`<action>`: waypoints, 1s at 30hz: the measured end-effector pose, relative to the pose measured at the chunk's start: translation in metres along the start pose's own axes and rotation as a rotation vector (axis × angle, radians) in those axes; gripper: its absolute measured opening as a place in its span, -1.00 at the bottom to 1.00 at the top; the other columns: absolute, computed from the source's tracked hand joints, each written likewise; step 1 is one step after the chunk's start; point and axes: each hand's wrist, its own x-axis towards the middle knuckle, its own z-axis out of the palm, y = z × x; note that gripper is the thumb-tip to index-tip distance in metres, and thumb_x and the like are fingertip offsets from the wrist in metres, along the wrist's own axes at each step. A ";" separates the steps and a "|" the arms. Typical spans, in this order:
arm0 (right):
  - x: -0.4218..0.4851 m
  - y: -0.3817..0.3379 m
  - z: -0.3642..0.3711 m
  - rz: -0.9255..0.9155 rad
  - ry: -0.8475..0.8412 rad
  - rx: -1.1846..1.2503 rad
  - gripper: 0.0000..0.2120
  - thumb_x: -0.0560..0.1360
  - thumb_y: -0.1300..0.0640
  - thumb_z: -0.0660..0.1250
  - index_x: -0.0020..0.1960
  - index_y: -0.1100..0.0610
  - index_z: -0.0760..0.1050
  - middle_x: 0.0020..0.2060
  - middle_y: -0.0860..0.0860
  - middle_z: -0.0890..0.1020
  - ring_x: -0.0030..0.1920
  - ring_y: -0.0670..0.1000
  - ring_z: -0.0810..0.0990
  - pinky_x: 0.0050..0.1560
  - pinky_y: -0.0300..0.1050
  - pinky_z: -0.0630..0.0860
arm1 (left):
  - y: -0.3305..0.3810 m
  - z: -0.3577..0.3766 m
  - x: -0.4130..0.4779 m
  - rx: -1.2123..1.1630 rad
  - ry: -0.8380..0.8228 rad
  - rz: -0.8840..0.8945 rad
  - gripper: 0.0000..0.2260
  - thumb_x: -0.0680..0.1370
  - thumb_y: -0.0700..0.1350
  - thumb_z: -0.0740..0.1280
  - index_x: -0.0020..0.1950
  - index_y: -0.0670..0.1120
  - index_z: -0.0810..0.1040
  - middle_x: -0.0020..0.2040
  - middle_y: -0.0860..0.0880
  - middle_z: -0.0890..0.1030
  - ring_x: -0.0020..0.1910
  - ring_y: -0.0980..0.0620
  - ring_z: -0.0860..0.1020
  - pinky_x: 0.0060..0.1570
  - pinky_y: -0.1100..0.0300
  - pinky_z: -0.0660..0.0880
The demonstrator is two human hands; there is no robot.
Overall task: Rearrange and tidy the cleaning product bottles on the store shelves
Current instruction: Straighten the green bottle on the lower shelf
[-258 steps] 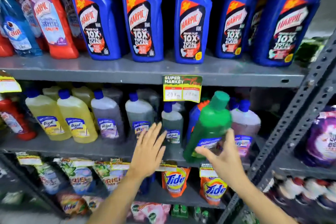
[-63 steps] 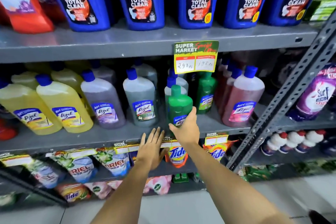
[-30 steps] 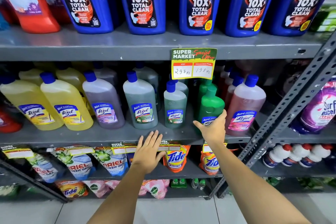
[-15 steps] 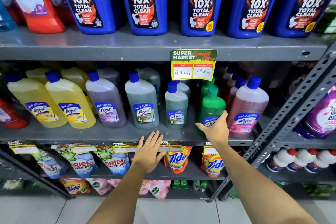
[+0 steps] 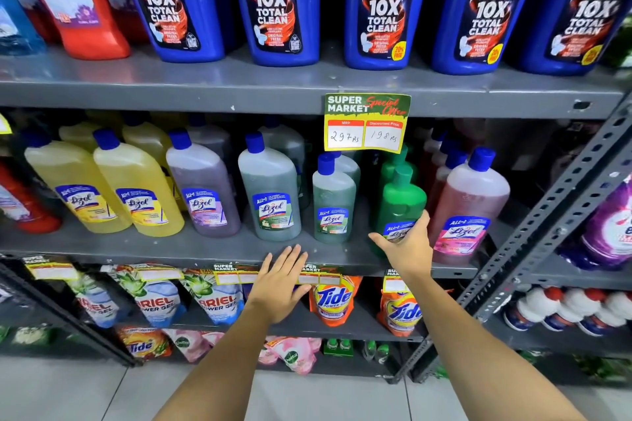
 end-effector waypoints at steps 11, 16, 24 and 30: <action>-0.094 -0.020 0.000 -0.332 0.226 0.292 -0.73 0.52 0.09 0.39 0.18 -0.04 0.44 0.01 -0.04 0.50 -0.02 0.06 0.52 0.11 -0.28 0.44 | 0.008 -0.063 -0.020 -0.019 0.296 -0.001 -0.47 0.65 0.15 0.03 0.56 -0.06 0.12 0.59 -0.01 0.06 0.56 0.05 -0.02 0.51 0.07 -0.16; -0.098 -0.131 -0.010 -0.868 0.059 0.305 -0.78 0.55 0.07 0.28 0.10 0.17 0.56 0.03 0.02 0.58 0.05 0.05 0.55 0.10 0.03 0.51 | -0.011 -0.142 -0.047 0.104 0.491 0.031 -0.46 0.63 0.16 0.02 0.53 -0.11 0.20 0.56 -0.06 0.16 0.55 -0.02 0.11 0.52 -0.04 0.04; -0.096 -0.298 0.005 -1.284 0.154 0.367 -0.76 0.50 0.26 0.26 0.10 0.28 0.62 0.09 0.19 0.60 0.04 0.13 0.53 0.09 0.01 0.48 | -0.077 -0.258 -0.109 0.157 0.744 -0.143 -0.46 0.60 0.10 0.07 0.48 -0.20 0.29 0.52 -0.17 0.25 0.53 -0.13 0.16 0.47 -0.14 0.12; -0.111 -0.368 0.053 -1.290 0.121 0.309 -0.73 0.46 0.26 0.31 0.13 0.26 0.61 0.13 0.18 0.59 0.05 0.20 0.54 0.05 0.14 0.50 | -0.141 -0.298 -0.129 0.198 0.830 -0.191 -0.44 0.60 0.12 0.06 0.50 -0.19 0.25 0.54 -0.14 0.22 0.53 -0.08 0.14 0.48 -0.10 0.06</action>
